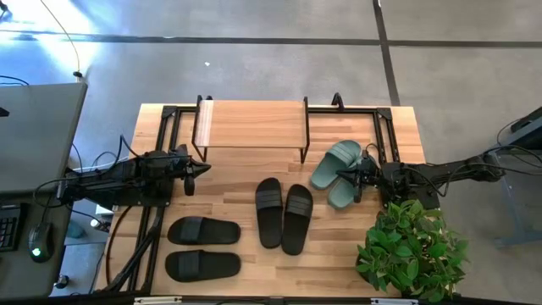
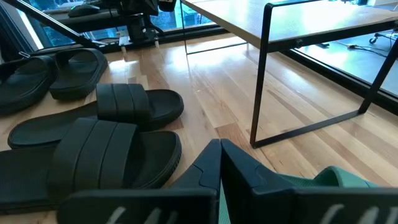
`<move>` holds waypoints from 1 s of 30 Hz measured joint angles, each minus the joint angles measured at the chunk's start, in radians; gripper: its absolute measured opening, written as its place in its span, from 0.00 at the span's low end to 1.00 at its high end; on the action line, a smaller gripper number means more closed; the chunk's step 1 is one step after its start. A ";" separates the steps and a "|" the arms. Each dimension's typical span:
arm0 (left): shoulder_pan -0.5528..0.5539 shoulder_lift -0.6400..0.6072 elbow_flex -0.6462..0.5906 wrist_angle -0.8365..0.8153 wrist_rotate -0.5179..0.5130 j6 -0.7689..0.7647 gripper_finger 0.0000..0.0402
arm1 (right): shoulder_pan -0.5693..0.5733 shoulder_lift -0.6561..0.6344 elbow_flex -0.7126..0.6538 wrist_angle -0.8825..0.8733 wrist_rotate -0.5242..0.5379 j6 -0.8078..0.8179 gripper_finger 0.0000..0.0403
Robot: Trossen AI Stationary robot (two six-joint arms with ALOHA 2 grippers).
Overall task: Pick and place slides into the shelf
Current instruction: Put the green slide on the shelf
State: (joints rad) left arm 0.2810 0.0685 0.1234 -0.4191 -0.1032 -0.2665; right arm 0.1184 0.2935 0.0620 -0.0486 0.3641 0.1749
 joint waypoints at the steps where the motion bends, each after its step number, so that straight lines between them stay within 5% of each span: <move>1: 0.000 0.000 0.000 0.000 0.000 0.000 0.00 | 0.000 0.000 0.000 0.000 0.000 0.000 0.00; 10: 0.000 0.000 0.000 0.033 -0.001 -0.023 0.00 | 0.000 0.000 0.000 0.000 0.000 0.000 0.00; 16: 0.000 0.000 0.000 0.247 0.024 -0.458 0.00 | 0.000 0.000 0.000 0.029 0.000 0.016 0.00; 21: 0.000 0.000 0.000 0.421 0.023 -0.735 0.00 | 0.000 0.000 0.000 0.152 0.000 0.229 0.00; 30: 0.000 0.000 0.000 0.638 0.028 -0.886 0.00 | 0.000 0.000 0.000 0.459 0.039 0.586 0.00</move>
State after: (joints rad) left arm 0.2810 0.0681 0.1234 0.2187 -0.0750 -1.1525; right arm 0.1181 0.2935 0.0624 0.4108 0.4031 0.7604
